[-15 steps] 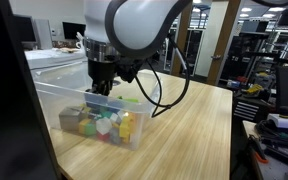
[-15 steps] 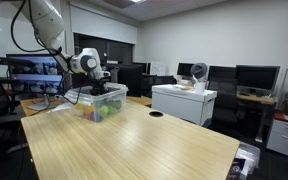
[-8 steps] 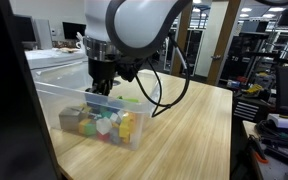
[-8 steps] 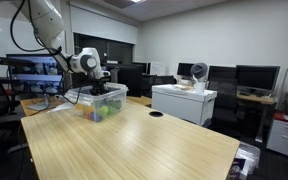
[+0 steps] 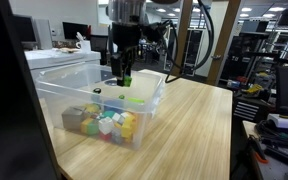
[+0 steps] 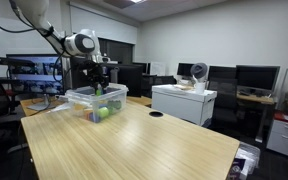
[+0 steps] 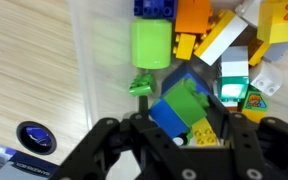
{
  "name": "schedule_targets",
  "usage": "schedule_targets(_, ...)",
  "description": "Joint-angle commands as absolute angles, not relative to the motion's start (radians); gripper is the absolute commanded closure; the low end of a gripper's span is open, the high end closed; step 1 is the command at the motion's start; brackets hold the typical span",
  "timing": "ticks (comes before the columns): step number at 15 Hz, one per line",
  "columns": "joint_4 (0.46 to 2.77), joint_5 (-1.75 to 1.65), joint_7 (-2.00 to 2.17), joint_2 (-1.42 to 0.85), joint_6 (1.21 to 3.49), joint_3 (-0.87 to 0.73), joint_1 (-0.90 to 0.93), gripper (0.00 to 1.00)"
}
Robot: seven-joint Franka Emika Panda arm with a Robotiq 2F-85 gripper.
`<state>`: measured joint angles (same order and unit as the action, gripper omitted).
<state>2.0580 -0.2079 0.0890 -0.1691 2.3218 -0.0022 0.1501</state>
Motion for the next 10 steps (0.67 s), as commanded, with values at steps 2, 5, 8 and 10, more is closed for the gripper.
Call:
schedule_targets(2,2.111,-0.222,0.098,0.016,2.195,0.001,0.096,0.66)
schedule_targets(5,2.129,-0.263,0.123,0.079,2.163,-0.014,0.048,0.66)
schedule_targets(8,2.188,-0.328,0.147,0.119,2.175,-0.041,-0.011,0.66)
schedule_targets(10,2.223,-0.365,0.158,0.12,2.19,-0.054,-0.041,0.66)
